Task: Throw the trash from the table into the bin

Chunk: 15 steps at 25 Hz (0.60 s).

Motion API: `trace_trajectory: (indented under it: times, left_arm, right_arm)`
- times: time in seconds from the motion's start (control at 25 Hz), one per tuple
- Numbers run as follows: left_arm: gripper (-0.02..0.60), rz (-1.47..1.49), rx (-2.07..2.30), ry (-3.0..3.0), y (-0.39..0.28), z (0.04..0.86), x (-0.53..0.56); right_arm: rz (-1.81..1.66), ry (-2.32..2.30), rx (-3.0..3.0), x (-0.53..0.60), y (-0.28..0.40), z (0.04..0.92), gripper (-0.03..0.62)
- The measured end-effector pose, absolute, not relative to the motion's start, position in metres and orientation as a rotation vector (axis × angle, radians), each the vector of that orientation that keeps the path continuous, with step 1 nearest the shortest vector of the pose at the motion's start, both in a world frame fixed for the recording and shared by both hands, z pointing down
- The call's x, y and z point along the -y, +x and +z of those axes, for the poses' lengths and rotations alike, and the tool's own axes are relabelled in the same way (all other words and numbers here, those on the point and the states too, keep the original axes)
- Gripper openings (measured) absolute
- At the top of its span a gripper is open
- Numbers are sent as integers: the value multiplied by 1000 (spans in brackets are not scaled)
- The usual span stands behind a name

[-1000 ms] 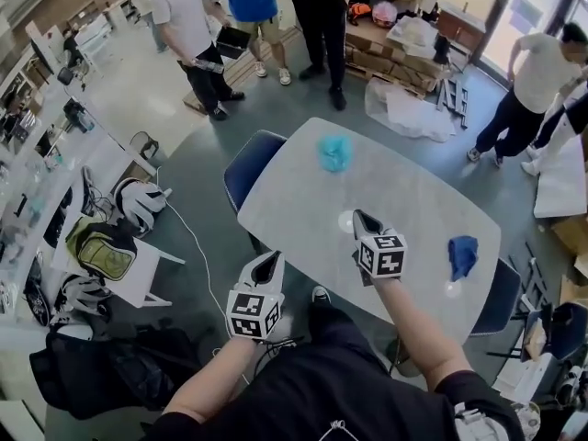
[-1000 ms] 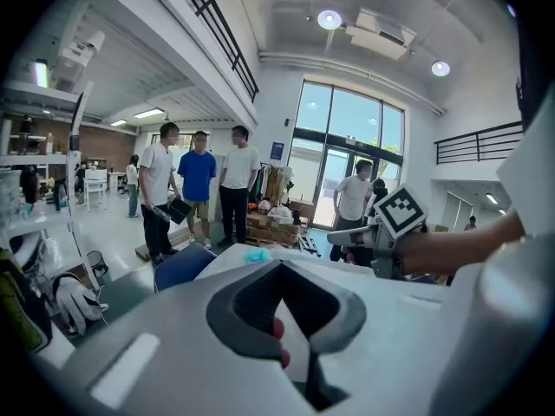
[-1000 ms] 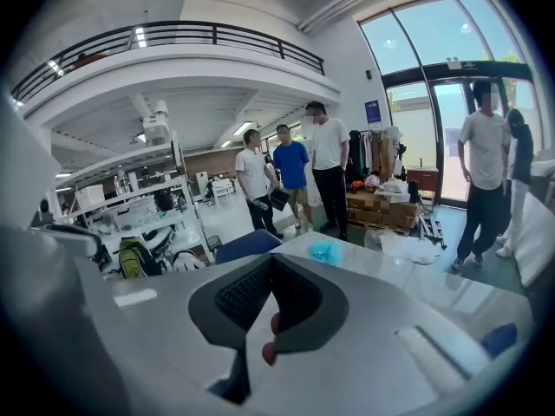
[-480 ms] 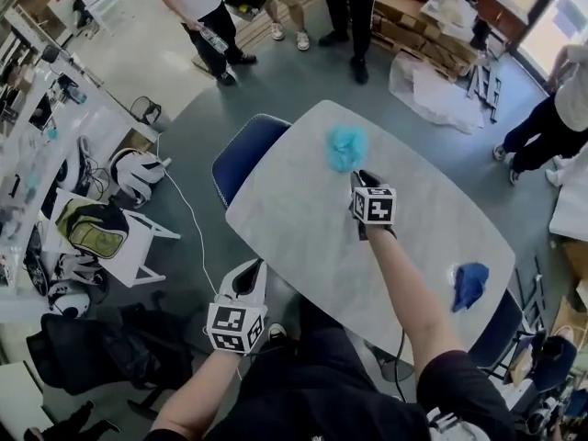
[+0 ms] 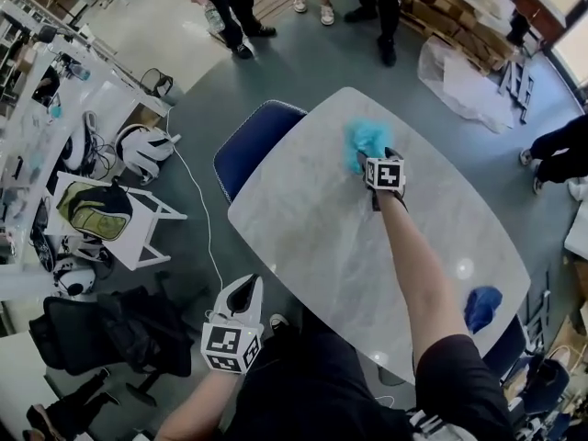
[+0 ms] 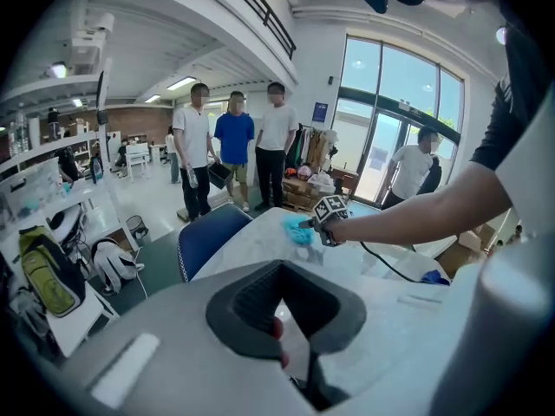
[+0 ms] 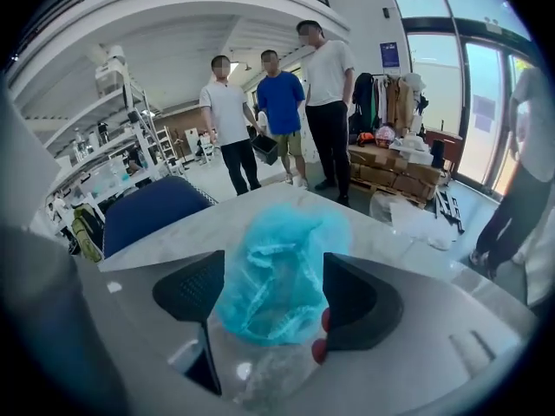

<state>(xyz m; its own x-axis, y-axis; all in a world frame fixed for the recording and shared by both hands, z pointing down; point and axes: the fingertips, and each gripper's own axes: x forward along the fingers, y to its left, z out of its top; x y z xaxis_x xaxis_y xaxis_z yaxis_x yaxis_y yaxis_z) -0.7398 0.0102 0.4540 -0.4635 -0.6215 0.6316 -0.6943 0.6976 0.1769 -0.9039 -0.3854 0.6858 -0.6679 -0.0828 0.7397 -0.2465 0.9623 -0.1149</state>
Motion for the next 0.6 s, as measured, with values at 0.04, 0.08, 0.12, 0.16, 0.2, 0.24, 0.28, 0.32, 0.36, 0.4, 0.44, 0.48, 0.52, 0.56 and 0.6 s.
trace_trajectory:
  times: [0.04, 0.08, 0.12, 0.16, 0.2, 0.24, 0.28, 0.32, 0.36, 0.4, 0.44, 0.48, 0.52, 0.56, 0.6]
  left_arm:
    - [0, 135, 2213, 984, -741, 457, -12]
    - [0, 133, 2212, 969, -743, 460, -13]
    - [0, 131, 2211, 954, -745, 463, -15]
    - [0, 128, 2210, 941, -747, 465, -17]
    - [0, 125, 2209, 930, -749, 467, -18]
    - [0, 122, 2208, 921, -751, 469, -20]
    - [0, 120, 2207, 916, -752, 470, -21]
    - [0, 117, 2205, 912, -753, 471, -22]
    - [0, 115, 2203, 910, -754, 473, -23]
    - [0, 112, 2203, 908, -754, 473, -24]
    - [0, 111, 2203, 905, -755, 474, -25]
    - [0, 110, 2204, 901, -756, 475, -27]
    - [0, 108, 2205, 898, -757, 476, -28]
    - [0, 107, 2206, 897, -756, 476, -29]
    - [0, 106, 2206, 897, -756, 475, -29]
  right_arm:
    - [253, 232, 2282, 390, -909, 693, 388]
    - [248, 231, 2265, 393, -913, 701, 392]
    - [244, 228, 2246, 395, -917, 710, 393]
    - [241, 223, 2227, 395, -919, 718, 393]
    - [236, 217, 2210, 394, -921, 725, 390]
    - [226, 210, 2195, 392, -922, 731, 385]
    - [209, 206, 2183, 389, -921, 735, 380]
    - [187, 208, 2176, 386, -921, 739, 366]
    - [168, 214, 2177, 384, -920, 740, 348]
    - [158, 221, 2185, 383, -920, 742, 325]
    - [158, 230, 2193, 381, -920, 742, 270]
    - [159, 240, 2198, 379, -920, 742, 211]
    - [155, 249, 2199, 375, -919, 741, 143]
    - [145, 252, 2196, 371, -917, 740, 94]
    - [136, 252, 2192, 367, -915, 739, 51]
